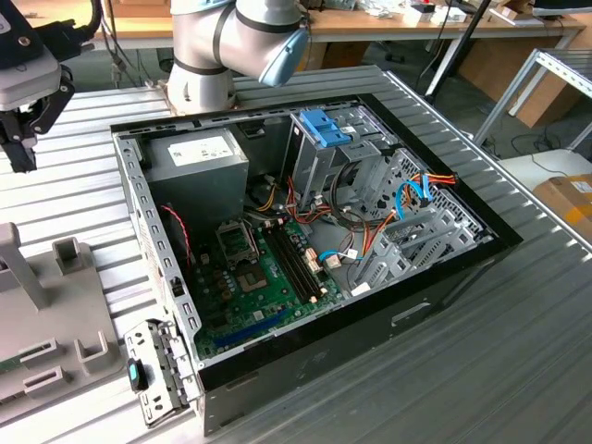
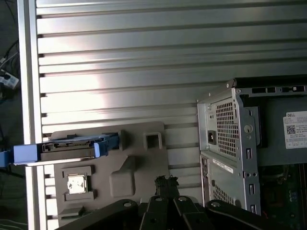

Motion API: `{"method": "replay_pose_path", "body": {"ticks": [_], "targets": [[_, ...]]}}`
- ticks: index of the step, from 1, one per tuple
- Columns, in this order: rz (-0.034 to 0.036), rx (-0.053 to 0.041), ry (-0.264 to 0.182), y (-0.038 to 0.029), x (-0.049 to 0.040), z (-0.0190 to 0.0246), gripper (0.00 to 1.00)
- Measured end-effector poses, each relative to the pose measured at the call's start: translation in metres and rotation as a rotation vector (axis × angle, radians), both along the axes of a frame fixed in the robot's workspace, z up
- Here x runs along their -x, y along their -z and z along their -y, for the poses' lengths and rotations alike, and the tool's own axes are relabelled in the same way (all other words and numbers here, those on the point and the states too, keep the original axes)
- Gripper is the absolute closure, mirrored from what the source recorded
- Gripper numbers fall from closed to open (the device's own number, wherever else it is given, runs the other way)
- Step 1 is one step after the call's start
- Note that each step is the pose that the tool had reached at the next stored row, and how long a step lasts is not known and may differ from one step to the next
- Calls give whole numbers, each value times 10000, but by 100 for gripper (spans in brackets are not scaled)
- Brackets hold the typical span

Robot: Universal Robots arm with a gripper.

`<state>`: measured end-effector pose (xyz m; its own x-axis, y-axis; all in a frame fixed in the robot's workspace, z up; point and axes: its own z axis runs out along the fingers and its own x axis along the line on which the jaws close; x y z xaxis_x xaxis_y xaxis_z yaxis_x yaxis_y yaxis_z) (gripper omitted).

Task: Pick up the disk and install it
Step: 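Reach for the disk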

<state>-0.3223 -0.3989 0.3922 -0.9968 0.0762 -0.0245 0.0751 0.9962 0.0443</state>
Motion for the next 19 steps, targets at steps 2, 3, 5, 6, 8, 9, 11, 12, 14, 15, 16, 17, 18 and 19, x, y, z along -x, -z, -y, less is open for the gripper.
{"method": "replay_pose_path", "body": {"ticks": [2,3,5,6,8,9,11,12,14,15,16,17,18,19], "targets": [[0,0,-2,0,2,0,89],[0,0,0,0,4,0,89],[0,0,-1,0,5,0,89],[0,0,-1,0,5,0,89],[0,0,1,0,10,0,89],[-1,0,1,0,24,0,89],[1,0,0,2,55,0,89],[0,0,-1,3,85,0,89],[1,-1,1,6,149,0,89],[0,0,0,7,175,0,89],[-1,0,0,7,195,0,89],[0,0,0,8,219,0,89],[0,0,0,8,237,0,89],[0,0,0,10,273,0,89]]}}
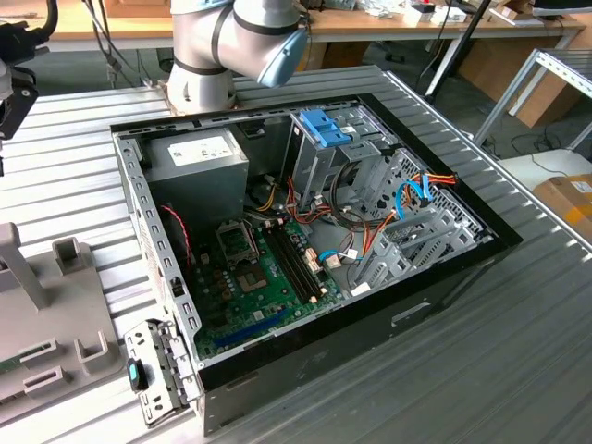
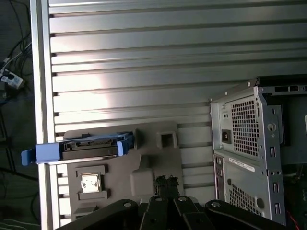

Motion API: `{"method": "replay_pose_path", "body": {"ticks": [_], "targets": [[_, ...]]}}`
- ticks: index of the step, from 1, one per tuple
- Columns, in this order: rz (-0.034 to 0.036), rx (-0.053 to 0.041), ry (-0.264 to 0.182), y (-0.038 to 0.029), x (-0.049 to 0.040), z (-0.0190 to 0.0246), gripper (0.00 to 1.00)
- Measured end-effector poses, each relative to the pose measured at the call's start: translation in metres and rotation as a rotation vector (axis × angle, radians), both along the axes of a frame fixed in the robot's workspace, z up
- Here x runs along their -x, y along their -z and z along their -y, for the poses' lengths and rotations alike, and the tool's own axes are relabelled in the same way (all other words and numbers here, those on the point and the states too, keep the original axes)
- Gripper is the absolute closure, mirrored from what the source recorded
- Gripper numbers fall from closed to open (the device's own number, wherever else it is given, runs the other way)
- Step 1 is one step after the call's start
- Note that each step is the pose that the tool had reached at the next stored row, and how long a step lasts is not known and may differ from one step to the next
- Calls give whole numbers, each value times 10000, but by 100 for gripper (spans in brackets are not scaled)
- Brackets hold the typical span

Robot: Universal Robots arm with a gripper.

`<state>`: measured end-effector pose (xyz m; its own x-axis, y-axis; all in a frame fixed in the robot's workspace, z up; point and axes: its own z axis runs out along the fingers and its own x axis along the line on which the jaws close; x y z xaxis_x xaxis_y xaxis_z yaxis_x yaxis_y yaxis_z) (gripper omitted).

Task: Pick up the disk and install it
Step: 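Reach for the disk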

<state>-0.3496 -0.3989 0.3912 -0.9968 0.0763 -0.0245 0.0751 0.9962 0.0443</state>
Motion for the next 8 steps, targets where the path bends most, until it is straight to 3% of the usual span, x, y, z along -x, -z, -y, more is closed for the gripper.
{"method": "replay_pose_path", "body": {"ticks": [8], "targets": [[0,0,0,6,178,0,89]]}}
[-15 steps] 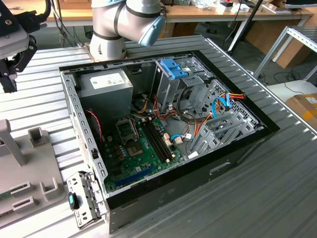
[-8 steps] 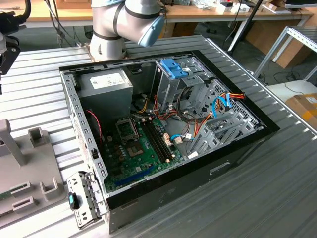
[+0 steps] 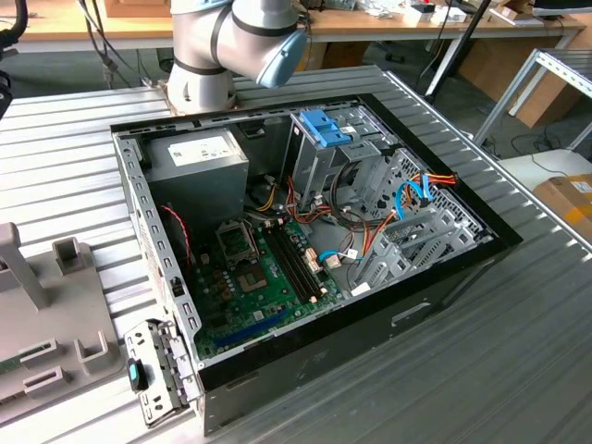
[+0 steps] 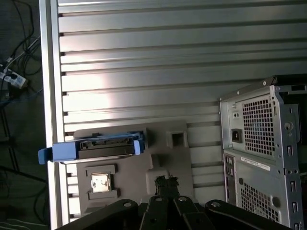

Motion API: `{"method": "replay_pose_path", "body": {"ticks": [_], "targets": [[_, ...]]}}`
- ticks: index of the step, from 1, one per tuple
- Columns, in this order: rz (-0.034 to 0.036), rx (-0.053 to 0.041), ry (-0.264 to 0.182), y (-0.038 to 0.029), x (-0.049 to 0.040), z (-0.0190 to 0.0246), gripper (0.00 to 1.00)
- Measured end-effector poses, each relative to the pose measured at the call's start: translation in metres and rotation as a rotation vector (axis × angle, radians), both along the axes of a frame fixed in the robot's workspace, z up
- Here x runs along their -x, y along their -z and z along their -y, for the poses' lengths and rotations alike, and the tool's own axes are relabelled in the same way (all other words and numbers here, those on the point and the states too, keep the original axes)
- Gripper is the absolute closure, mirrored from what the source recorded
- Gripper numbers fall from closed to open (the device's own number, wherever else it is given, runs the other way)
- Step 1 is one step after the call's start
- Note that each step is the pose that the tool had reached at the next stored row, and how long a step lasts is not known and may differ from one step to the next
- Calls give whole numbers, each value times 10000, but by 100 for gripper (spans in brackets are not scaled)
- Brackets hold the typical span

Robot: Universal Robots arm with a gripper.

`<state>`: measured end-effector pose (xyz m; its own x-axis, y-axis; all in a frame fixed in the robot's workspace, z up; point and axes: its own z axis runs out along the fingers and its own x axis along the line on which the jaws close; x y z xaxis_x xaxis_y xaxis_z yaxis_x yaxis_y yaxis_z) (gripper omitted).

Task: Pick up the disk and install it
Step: 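Reach for the disk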

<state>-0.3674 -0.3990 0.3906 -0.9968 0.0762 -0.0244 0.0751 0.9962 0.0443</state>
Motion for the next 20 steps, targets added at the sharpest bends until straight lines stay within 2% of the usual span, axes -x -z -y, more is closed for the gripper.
{"method": "replay_pose_path", "body": {"ticks": [6,7,9,13,15,20], "targets": [[-1,0,0,4,191,0,89],[0,1,0,6,266,1,89],[-1,2,1,7,313,0,89],[-1,2,0,11,476,1,89],[-4,2,0,12,510,1,89],[-4,3,0,12,519,1,89]]}}
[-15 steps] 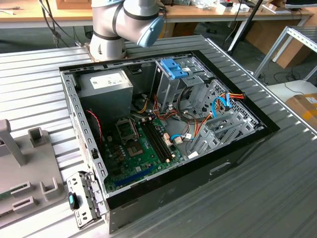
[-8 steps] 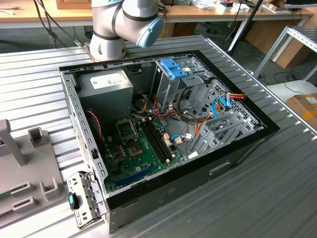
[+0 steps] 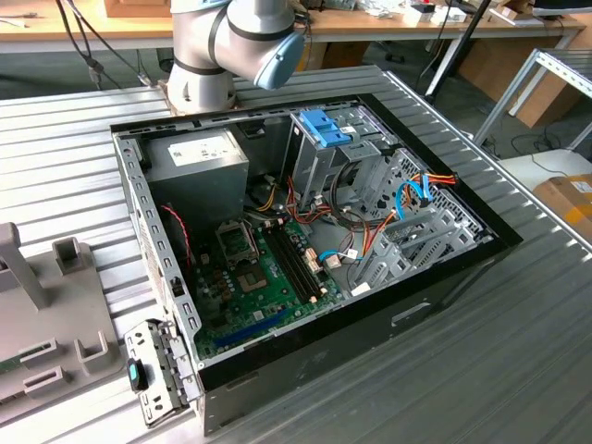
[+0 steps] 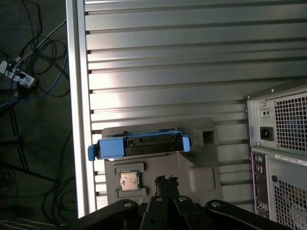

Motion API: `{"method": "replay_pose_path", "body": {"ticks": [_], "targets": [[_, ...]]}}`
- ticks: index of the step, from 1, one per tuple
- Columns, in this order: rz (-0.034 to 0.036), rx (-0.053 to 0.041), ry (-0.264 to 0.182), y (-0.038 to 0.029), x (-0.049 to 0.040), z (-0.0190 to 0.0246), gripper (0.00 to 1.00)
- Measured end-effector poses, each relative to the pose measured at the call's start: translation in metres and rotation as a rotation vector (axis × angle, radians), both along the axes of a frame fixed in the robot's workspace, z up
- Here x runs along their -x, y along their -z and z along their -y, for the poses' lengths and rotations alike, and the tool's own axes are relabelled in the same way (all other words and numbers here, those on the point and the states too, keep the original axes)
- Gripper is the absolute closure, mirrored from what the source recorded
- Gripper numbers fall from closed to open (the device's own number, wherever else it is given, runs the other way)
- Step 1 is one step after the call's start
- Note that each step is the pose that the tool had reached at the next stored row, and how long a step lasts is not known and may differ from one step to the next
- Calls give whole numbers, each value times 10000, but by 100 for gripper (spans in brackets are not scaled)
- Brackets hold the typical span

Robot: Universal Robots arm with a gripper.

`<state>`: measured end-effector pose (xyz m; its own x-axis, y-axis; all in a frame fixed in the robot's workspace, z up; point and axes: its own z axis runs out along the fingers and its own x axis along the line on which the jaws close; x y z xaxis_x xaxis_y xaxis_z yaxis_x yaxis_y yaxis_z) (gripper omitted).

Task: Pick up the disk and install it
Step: 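Reach for the disk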

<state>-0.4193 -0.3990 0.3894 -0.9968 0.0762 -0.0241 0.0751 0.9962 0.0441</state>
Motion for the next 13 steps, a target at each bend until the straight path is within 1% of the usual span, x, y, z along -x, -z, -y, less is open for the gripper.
{"method": "replay_pose_path", "body": {"ticks": [9,13], "targets": [[-1,1,1,5,15,0,89],[0,0,0,13,75,0,89]]}}
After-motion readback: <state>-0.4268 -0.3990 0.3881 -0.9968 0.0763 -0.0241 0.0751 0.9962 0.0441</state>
